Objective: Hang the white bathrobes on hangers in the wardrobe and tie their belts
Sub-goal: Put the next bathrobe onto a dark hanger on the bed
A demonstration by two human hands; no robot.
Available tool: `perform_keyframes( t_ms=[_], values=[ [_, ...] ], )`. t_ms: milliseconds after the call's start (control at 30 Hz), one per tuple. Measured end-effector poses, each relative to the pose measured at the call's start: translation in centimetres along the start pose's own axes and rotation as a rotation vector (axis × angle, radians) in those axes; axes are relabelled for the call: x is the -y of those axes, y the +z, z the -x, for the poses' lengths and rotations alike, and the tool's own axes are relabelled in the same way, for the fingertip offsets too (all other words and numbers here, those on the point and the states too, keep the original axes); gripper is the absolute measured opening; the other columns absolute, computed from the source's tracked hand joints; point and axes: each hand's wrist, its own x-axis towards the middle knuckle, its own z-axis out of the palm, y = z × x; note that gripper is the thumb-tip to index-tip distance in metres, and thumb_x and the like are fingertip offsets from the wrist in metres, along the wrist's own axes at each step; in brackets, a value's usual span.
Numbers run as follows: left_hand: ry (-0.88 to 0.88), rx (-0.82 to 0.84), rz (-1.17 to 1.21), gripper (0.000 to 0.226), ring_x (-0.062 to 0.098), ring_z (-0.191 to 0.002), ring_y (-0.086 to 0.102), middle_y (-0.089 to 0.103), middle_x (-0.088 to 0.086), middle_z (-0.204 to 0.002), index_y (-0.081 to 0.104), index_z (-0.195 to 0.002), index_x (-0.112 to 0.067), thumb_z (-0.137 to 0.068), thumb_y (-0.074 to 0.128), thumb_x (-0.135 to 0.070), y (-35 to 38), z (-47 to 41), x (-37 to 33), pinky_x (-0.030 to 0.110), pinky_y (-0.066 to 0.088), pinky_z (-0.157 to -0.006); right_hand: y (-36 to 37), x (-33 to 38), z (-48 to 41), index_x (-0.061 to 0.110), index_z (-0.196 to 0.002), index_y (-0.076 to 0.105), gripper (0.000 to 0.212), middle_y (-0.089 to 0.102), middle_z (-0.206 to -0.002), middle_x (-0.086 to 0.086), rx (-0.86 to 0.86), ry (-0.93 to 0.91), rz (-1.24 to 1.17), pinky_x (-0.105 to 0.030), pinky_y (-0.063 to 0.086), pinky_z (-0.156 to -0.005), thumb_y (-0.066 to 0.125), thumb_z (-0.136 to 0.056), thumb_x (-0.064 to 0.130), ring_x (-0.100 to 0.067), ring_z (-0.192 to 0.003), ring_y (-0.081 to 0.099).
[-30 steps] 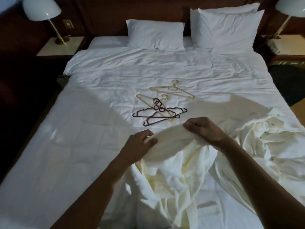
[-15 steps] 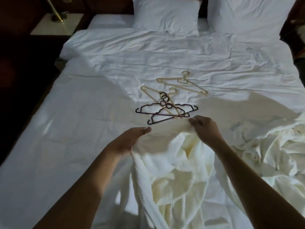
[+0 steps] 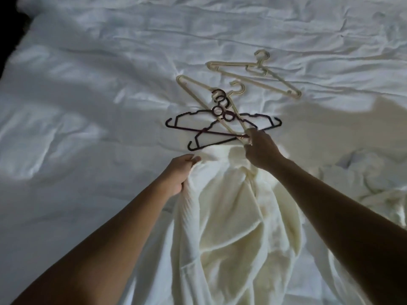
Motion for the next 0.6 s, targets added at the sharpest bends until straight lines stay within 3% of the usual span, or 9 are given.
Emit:
perform_keyframes(
  t_ms=[67, 133, 333, 467, 600],
  values=[
    [-0.031, 0.016, 0.013, 0.014, 0.029, -0.102, 0.073, 0.078, 0.009, -0.102, 0.079, -0.096, -0.017, -0.095, 0.068, -0.026, -0.1, -1.5, 1.3, 0.042, 0.056, -0.096, 0.9, -0.5, -2.2, 0.013, -0.145, 0.041, 0.052, 0.052, -0.133, -0.021, -0.025, -0.021, 0.040, -0.048, 0.041, -0.104, 0.055, -0.095, 0.016, -0.041, -0.125, 0.048],
    [-0.052, 0.008, 0.013, 0.017, 0.029, -0.109, 0.070, 0.078, 0.007, -0.106, 0.080, -0.100, -0.018, -0.092, 0.069, -0.028, -0.3, -2.7, 2.1, 0.048, 0.051, -0.105, 1.4, -0.7, -4.1, 0.010, -0.149, 0.036, 0.057, 0.048, -0.139, -0.022, -0.065, -0.049, 0.067, -0.049, 0.037, -0.109, 0.059, -0.096, 0.018, -0.041, -0.130, 0.044],
    [-0.142, 0.049, 0.137, 0.044, 0.027, -0.106, 0.073, 0.078, 0.006, -0.108, 0.076, -0.115, -0.012, -0.086, 0.077, -0.045, -0.5, -3.9, 3.1, 0.042, 0.053, -0.103, 3.8, -1.9, -7.2, 0.009, -0.150, 0.030, 0.076, 0.042, -0.146, -0.017, -0.011, -0.015, 0.220, -0.050, 0.040, -0.107, 0.074, -0.091, 0.030, -0.038, -0.133, 0.043],
    [-0.128, 0.099, 0.189, 0.035, 0.026, -0.105, 0.073, 0.078, 0.006, -0.107, 0.077, -0.112, -0.013, -0.085, 0.079, -0.035, -0.6, -3.2, 3.4, 0.037, 0.054, -0.101, 4.4, -1.8, -7.3, 0.020, -0.144, 0.037, 0.083, 0.047, -0.126, -0.014, -0.053, 0.012, 0.320, -0.050, 0.041, -0.095, 0.084, -0.078, 0.037, -0.036, -0.117, 0.047],
    [-0.064, 0.157, 0.161, 0.035, 0.032, -0.110, 0.071, 0.077, 0.012, -0.112, 0.076, -0.114, -0.008, -0.085, 0.078, -0.029, -1.1, -2.6, 3.3, 0.043, 0.050, -0.105, 3.8, -1.9, -6.7, 0.017, -0.127, 0.042, 0.077, 0.035, -0.111, -0.006, 0.047, 0.094, 0.238, -0.041, 0.041, -0.086, 0.084, -0.065, 0.034, -0.033, -0.110, 0.046]
  ],
)
